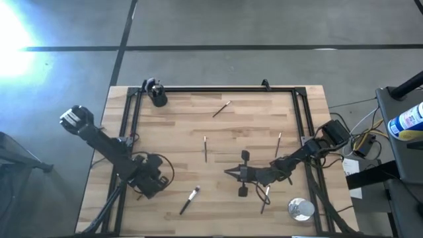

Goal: Put items in baskets/containers
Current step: Put the lash brush into the holder

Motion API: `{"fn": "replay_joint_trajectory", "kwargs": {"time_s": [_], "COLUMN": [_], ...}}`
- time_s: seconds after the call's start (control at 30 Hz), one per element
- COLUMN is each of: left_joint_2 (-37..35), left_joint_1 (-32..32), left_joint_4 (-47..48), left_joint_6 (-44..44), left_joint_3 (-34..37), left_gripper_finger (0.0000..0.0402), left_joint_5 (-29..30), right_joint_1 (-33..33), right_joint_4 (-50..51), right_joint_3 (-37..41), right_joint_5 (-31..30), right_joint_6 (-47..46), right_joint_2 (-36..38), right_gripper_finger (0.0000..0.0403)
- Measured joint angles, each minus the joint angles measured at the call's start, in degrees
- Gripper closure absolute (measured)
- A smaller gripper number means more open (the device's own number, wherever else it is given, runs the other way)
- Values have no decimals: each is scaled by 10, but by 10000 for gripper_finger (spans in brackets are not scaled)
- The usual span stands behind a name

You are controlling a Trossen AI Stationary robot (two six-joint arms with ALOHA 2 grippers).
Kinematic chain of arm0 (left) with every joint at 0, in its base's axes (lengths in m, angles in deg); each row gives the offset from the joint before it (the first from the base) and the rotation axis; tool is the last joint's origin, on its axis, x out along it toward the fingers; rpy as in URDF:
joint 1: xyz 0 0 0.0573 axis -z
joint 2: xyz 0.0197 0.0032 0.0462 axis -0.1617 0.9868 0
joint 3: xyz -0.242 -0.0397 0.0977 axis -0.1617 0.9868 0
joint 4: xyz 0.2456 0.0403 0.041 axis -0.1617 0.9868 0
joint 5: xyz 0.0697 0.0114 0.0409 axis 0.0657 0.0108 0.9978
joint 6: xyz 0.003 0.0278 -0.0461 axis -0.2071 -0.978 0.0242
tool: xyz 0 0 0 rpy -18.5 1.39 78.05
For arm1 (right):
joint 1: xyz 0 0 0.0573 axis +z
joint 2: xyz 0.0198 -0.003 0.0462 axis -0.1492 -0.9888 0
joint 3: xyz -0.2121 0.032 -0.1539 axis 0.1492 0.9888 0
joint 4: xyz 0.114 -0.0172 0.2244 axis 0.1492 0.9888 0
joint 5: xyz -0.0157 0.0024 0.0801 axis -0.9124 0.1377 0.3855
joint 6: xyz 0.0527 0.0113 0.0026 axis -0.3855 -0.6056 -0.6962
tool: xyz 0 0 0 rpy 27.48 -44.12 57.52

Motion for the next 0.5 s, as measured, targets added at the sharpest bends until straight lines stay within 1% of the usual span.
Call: {"fn": "replay_joint_trajectory", "kwargs": {"time_s": [0.13,0.27,0.37,0.43,0.5], "left_joint_2": [-31,-68,-93,-113,-133], "left_joint_1": [0,-3,-13,-25,-45], "left_joint_4": [24,25,25,12,-13], "left_joint_6": [-31,-84,-136,-177,-235], "left_joint_3": [-33,-58,-68,-71,-71], "left_gripper_finger": [401,401,401,401,401], "left_joint_5": [102,237,326,375,395], "right_joint_1": [0,0,0,0,0], "right_joint_4": [0,0,0,-1,-1], "right_joint_3": [0,0,0,0,0], "right_joint_5": [0,0,0,0,0], "right_joint_6": [2,4,5,5,5], "right_joint_2": [0,0,0,0,0], "right_gripper_finger": [394,394,394,394,394]}}
